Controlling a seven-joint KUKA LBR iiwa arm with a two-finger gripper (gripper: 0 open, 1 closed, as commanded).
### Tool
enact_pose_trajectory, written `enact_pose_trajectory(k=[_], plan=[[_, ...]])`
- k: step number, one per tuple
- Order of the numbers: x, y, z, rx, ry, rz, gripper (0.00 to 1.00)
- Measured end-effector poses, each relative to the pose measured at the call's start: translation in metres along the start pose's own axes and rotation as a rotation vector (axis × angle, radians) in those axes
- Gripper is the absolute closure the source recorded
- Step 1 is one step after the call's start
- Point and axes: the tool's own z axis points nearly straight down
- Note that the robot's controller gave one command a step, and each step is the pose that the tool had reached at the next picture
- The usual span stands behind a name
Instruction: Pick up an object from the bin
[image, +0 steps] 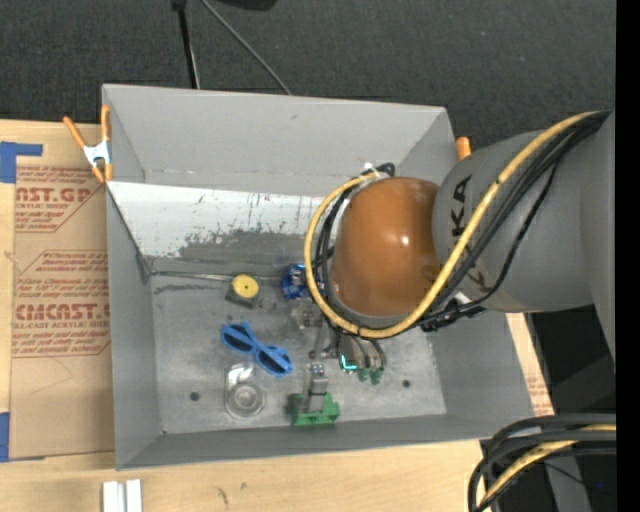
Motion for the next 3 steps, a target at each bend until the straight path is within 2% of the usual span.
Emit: enact_pose_trajectory(k=[1,2,3], plan=[[-0.023,0.008,0.097,0.000,-0.003,0.237,0.00],[-0.025,0.008,0.094,-0.002,-0.008,0.237,1.00],[-0.016,-0.021,-0.120,-0.004,-0.018,0.269,1.00]])
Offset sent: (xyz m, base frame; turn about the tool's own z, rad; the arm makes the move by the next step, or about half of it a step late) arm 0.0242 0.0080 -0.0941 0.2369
